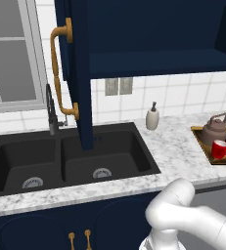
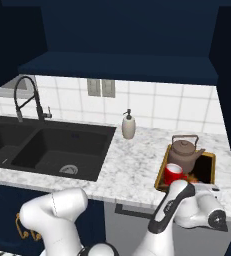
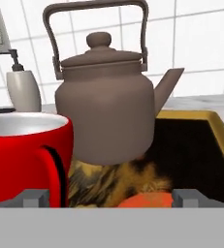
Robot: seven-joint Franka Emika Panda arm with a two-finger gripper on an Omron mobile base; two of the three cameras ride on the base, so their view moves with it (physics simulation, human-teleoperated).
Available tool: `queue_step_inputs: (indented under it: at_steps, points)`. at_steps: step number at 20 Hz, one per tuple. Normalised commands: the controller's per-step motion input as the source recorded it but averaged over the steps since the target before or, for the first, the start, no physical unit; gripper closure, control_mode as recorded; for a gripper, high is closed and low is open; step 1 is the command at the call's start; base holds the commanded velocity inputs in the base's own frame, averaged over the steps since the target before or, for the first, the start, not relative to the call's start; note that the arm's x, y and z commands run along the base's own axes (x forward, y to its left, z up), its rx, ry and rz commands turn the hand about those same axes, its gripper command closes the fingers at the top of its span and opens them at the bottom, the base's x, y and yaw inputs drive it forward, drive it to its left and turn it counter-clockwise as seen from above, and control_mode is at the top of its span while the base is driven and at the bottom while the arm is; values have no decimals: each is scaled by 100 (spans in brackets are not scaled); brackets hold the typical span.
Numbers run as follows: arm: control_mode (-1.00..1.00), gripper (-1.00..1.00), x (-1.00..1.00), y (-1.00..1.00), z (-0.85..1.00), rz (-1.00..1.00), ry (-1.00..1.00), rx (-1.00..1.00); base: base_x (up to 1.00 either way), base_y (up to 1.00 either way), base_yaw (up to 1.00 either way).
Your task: Pick the kettle from the counter and place it on the tray. Then pick the mug from the cabinet and place it on the tray. Then close the cabinet doors.
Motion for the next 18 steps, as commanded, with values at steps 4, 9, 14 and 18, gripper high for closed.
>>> queue_step_inputs:
  at_steps: [4, 9, 14, 18]
  points:
    - [-100, -100, -16, 0, 0, -5, -10, 0, 0, 0, 0]
    - [-100, -100, -28, 0, 0, 13, -10, -3, 0, 0, 0]
    - [-100, -100, -22, 0, 0, 19, -5, -4, 0, 0, 0]
    - [-100, -100, -30, 0, 0, 10, -6, -4, 0, 0, 0]
